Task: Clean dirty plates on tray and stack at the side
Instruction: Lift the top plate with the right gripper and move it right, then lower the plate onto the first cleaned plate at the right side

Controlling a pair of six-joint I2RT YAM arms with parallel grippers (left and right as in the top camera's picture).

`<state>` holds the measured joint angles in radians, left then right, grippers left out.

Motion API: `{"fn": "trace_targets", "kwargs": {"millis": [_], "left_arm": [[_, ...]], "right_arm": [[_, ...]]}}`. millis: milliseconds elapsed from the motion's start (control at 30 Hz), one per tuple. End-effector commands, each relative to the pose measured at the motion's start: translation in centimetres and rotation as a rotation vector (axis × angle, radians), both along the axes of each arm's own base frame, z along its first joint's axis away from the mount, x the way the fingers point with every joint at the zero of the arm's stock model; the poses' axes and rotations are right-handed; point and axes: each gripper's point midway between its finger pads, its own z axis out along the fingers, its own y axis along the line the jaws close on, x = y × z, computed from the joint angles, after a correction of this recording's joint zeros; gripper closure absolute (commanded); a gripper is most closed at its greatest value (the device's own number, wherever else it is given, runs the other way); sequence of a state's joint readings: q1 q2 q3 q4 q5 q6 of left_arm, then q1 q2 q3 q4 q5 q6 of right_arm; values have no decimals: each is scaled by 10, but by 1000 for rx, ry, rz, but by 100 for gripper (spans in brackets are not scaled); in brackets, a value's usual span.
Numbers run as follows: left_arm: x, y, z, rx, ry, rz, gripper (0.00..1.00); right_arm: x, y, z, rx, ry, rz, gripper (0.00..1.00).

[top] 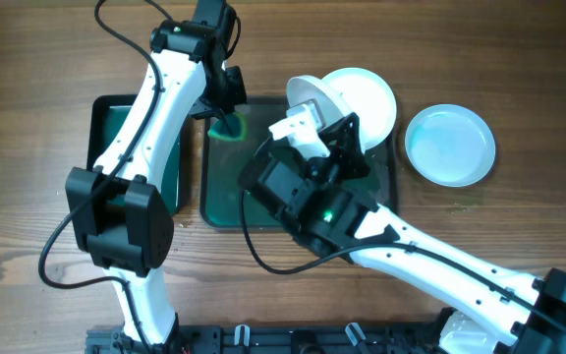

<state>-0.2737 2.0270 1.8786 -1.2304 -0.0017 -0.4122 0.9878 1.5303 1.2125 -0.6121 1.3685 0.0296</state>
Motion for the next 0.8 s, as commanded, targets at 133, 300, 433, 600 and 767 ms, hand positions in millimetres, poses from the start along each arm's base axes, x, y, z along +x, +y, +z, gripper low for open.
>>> {"fn": "trace_targets", "kwargs": {"millis": [133,300,433,600,767], "left_arm": [[4,-1,11,-15,-32,-14,96],[4,-1,11,-15,-32,-14,96],[4,-1,11,-15,-32,-14,96],[3,-1,11,-14,-31,-14,96],[3,-1,11,-14,-31,-14,96]], "right_arm": [[-2,7,-8,27,83,70,96],[-13,17,-63,301,297,112,96],[-22,32,-109,587,600,152,96],[-4,14,-118,850,729,122,96],[28,-49,-117,1102,725,-10,96]]}}
